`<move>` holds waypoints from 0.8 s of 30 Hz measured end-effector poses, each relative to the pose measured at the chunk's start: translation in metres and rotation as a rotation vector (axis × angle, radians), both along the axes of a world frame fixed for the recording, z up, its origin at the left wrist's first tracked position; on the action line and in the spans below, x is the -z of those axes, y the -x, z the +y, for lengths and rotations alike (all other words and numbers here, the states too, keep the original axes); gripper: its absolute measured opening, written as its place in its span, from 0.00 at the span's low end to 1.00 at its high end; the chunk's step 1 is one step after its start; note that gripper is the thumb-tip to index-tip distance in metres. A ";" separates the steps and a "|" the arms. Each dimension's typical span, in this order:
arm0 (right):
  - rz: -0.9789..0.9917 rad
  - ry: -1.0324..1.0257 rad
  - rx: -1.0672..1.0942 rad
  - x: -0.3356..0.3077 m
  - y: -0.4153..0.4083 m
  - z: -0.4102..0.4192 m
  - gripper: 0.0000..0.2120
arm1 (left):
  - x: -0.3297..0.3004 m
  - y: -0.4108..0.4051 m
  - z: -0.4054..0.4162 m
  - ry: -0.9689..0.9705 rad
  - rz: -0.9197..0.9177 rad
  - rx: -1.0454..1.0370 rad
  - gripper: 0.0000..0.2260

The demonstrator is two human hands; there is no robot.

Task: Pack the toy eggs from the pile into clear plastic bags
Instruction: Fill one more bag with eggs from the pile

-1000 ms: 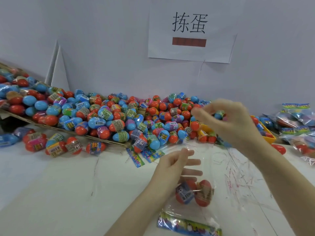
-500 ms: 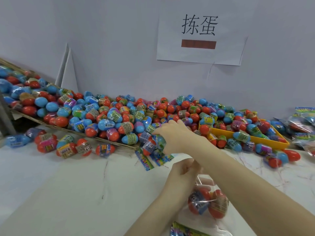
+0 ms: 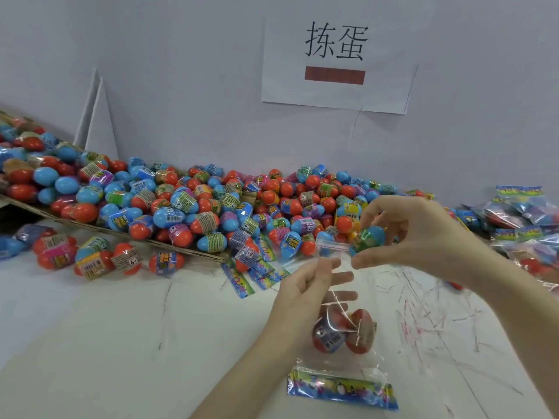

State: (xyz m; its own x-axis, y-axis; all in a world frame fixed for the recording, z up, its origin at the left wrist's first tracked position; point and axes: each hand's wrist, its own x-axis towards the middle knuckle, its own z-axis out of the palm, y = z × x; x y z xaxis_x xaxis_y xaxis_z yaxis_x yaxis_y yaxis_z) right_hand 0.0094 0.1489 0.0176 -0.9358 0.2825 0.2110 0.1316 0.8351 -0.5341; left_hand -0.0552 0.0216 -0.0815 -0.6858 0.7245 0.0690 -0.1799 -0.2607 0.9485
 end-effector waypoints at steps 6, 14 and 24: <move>-0.049 -0.172 -0.107 0.007 0.011 -0.006 0.16 | -0.001 -0.002 0.000 -0.025 0.016 0.045 0.11; -0.173 -0.044 -0.235 0.005 0.009 -0.002 0.15 | 0.001 0.006 -0.003 -0.067 -0.010 0.178 0.13; -0.105 -0.007 -0.254 0.009 0.011 -0.004 0.07 | 0.004 0.007 -0.006 0.040 0.118 0.131 0.19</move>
